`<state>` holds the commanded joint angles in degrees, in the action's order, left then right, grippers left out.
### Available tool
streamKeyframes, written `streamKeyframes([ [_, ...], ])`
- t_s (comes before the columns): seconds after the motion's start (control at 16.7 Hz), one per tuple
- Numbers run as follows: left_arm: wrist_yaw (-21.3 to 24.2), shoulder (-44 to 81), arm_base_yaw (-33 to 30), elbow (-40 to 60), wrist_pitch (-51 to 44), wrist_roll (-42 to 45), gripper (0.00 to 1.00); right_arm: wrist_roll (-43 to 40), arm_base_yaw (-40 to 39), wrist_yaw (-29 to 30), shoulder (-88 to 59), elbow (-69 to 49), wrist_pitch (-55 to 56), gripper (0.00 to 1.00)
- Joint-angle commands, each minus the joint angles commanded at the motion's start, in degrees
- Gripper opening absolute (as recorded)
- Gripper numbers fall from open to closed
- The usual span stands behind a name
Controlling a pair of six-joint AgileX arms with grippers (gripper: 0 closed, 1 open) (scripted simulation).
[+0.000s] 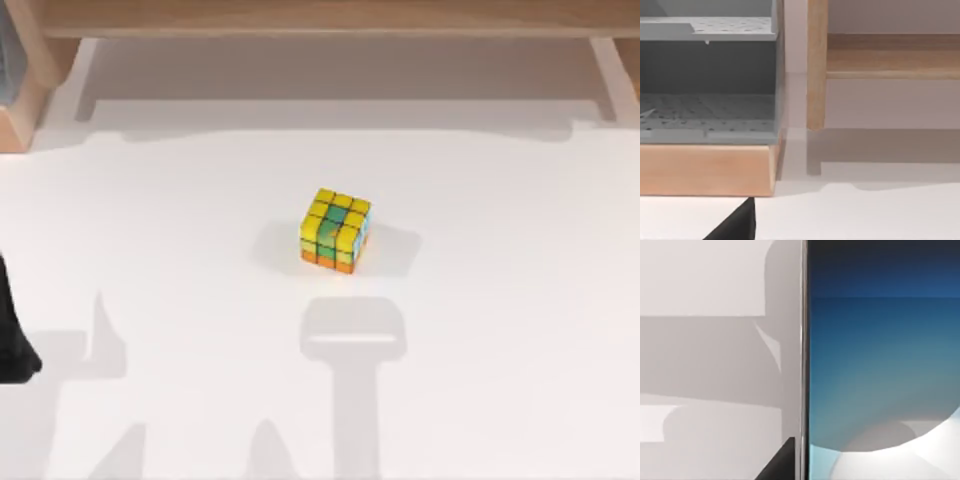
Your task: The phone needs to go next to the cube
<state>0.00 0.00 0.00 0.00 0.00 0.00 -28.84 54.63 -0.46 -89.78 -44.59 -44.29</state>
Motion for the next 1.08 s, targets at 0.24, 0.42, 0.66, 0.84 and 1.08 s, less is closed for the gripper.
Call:
streamKeyframes([
  [0.24,0.0,0.0,0.0,0.0,0.0,0.0,1.0,1.04,-1.38,0.48,2.37,-3.77,-0.44,0.0],
  [0.42,0.0,0.0,0.0,0.0,0.0,0.0,1.0,3.02,-3.98,1.27,3.75,-9.05,-1.16,0.0],
  [0.66,0.0,0.0,0.0,0.0,0.0,0.0,1.0,6.89,-8.75,2.56,3.7,-17.46,-3.01,0.0],
  [0.84,0.0,0.0,0.0,0.0,0.0,0.0,1.0,10.64,-13.24,3.38,1.97,-24.01,-5.36,0.0],
  [1.08,0.0,0.0,0.0,0.0,0.0,0.0,1.0,16.51,-20.24,3.86,-2.63,-32.29,-9.74,0.0],
])
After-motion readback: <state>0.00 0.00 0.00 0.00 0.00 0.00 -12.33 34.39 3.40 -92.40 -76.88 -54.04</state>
